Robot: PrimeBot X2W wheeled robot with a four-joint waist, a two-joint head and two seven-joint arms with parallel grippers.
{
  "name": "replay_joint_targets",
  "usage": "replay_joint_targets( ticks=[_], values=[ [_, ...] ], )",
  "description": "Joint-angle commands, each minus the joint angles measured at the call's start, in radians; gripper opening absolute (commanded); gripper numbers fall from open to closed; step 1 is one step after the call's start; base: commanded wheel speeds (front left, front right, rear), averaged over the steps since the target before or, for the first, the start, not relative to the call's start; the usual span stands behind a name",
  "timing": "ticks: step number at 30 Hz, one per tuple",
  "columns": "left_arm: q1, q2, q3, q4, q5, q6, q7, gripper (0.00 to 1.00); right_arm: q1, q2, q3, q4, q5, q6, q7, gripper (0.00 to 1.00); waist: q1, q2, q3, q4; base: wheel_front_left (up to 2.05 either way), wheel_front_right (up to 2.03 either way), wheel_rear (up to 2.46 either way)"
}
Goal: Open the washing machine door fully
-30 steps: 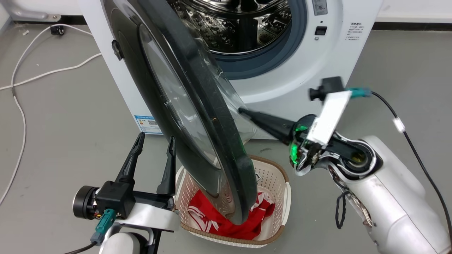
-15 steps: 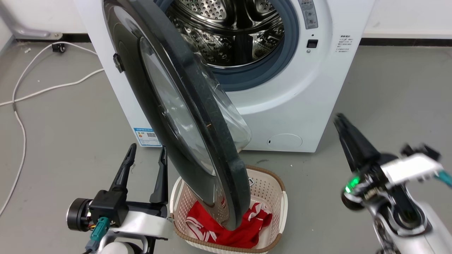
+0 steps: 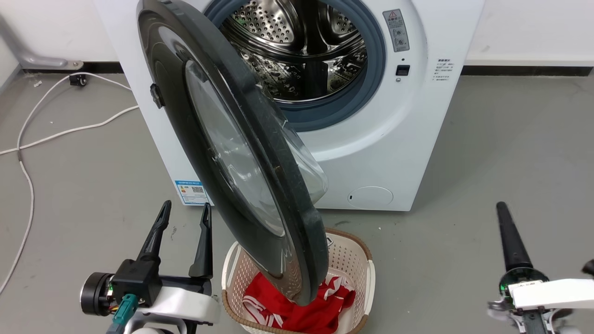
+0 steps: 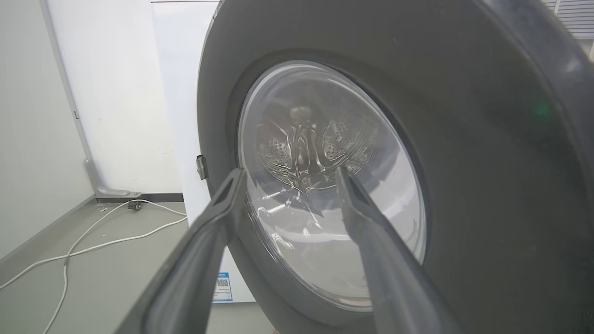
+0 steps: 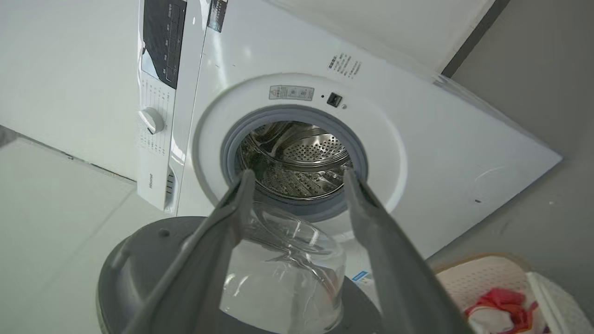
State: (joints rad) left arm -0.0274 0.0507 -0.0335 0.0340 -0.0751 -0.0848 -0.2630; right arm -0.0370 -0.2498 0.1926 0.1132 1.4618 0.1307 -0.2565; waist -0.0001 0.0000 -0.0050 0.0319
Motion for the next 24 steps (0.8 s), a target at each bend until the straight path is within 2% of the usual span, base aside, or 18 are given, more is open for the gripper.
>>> replay_joint_targets(
  ticks=[1,6,8,10,13,16,19,24],
  values=[
    [0.009,-0.001,0.003,0.001,-0.004,-0.001,-0.002,1.00,0.017,0.005,-0.035,0.017,-0.136,0.000,-0.007,1.00,0.0001,0.0000,-0.002,0.000,0.00,0.00,0.00],
    [0.014,-0.001,0.007,-0.002,-0.007,0.004,-0.002,1.00,0.030,0.108,-0.215,-0.033,-0.573,0.000,-0.007,1.00,0.0001,0.0000,-0.004,-0.002,0.00,0.00,0.00],
    [0.014,-0.001,0.010,-0.003,-0.006,0.004,-0.002,1.00,0.039,0.129,-0.265,-0.083,-0.785,0.000,-0.008,1.00,0.0001,0.0000,-0.003,-0.004,0.00,0.00,0.00],
    [0.013,-0.001,0.014,-0.006,-0.005,0.004,-0.002,1.00,0.050,0.158,-0.301,-0.138,-0.977,0.000,-0.008,1.00,0.0001,0.0000,-0.002,-0.007,0.00,0.00,0.00],
    [0.010,-0.001,0.019,-0.007,0.001,0.002,-0.002,1.00,0.064,0.179,-0.311,-0.221,-1.201,0.000,-0.007,1.00,0.0001,0.0000,0.000,-0.010,0.00,0.00,0.00],
    [0.008,-0.001,0.023,-0.008,0.006,0.000,-0.002,1.00,0.091,0.193,-0.291,-0.288,-1.339,0.000,0.009,1.00,0.0001,0.0000,0.000,-0.012,0.00,0.00,0.00],
    [0.006,-0.001,0.026,-0.011,0.010,-0.003,-0.002,1.00,0.125,0.200,-0.267,-0.324,-1.416,0.000,0.025,1.00,0.0001,0.0000,0.002,-0.014,0.00,0.00,0.00],
    [0.003,-0.001,0.026,-0.015,0.012,-0.004,-0.002,1.00,0.166,0.201,-0.256,-0.283,-1.389,0.000,0.027,1.00,0.0001,0.0000,0.005,-0.017,0.00,0.00,0.00]
  ],
)
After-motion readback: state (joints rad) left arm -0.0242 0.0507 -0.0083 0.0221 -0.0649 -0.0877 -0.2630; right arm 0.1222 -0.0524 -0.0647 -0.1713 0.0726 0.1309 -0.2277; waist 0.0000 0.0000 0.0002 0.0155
